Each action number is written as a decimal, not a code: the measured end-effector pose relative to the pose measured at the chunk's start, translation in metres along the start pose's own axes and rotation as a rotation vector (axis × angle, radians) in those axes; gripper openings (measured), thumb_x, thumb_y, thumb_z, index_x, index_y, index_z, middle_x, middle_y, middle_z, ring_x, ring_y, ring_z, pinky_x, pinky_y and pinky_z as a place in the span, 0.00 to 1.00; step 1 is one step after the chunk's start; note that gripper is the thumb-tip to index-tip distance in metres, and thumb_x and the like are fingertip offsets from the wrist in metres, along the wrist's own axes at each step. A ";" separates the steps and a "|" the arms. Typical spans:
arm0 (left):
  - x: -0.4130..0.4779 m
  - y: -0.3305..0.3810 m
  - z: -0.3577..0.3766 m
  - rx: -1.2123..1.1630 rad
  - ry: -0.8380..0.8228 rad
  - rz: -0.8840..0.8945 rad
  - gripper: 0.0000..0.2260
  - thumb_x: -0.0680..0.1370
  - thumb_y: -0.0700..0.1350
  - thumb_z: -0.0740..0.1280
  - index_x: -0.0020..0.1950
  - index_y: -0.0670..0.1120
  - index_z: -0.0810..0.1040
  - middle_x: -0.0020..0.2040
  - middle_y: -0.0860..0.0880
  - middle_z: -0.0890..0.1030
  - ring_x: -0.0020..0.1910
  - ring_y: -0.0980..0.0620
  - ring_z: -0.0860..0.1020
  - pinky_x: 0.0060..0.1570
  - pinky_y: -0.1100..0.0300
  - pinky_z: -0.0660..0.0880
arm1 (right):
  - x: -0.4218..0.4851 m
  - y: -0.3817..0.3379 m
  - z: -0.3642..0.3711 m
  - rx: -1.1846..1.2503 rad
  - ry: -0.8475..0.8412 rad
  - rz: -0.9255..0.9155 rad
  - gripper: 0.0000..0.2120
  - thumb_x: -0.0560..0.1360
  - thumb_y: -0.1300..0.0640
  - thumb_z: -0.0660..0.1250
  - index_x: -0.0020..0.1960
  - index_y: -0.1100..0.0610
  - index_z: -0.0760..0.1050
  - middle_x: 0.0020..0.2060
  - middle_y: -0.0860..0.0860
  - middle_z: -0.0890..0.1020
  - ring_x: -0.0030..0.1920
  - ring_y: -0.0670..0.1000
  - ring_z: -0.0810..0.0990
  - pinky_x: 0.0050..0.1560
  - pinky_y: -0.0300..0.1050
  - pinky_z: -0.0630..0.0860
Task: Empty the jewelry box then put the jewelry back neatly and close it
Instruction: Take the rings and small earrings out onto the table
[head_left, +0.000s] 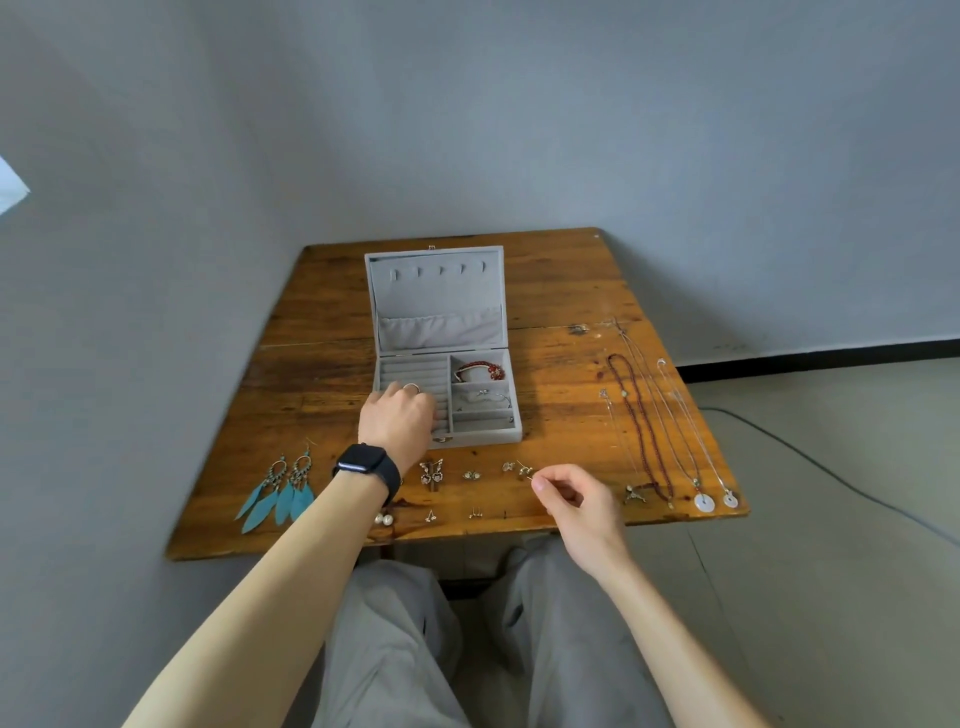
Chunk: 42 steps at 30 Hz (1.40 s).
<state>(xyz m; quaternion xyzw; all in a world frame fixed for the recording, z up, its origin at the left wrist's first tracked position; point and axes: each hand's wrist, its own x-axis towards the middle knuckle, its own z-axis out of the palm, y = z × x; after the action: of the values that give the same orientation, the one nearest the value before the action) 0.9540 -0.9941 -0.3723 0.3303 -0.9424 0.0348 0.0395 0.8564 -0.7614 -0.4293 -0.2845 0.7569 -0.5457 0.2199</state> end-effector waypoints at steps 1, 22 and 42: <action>-0.001 -0.002 -0.001 -0.066 -0.016 -0.027 0.05 0.80 0.48 0.68 0.52 0.49 0.82 0.52 0.49 0.81 0.56 0.47 0.77 0.55 0.52 0.74 | 0.000 0.001 0.000 0.003 0.003 -0.004 0.03 0.78 0.54 0.69 0.50 0.46 0.80 0.45 0.40 0.83 0.50 0.37 0.79 0.49 0.31 0.75; -0.099 0.085 0.027 -0.473 0.047 -0.066 0.09 0.78 0.58 0.67 0.53 0.59 0.83 0.69 0.58 0.70 0.70 0.55 0.63 0.69 0.55 0.60 | -0.014 0.021 -0.009 -0.458 0.116 -0.279 0.03 0.74 0.54 0.73 0.47 0.50 0.84 0.47 0.41 0.79 0.50 0.46 0.73 0.51 0.35 0.68; -0.099 0.074 0.028 -0.468 0.010 -0.013 0.09 0.78 0.59 0.67 0.53 0.58 0.82 0.68 0.55 0.72 0.70 0.51 0.66 0.71 0.49 0.62 | -0.014 0.028 0.002 -0.437 0.175 -0.332 0.07 0.71 0.51 0.76 0.49 0.46 0.85 0.48 0.41 0.80 0.50 0.45 0.72 0.49 0.46 0.72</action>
<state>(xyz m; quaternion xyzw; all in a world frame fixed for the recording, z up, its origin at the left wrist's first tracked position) 0.9838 -0.8777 -0.4130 0.3180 -0.9225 -0.1832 0.1198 0.8623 -0.7464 -0.4561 -0.3971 0.8157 -0.4207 -0.0051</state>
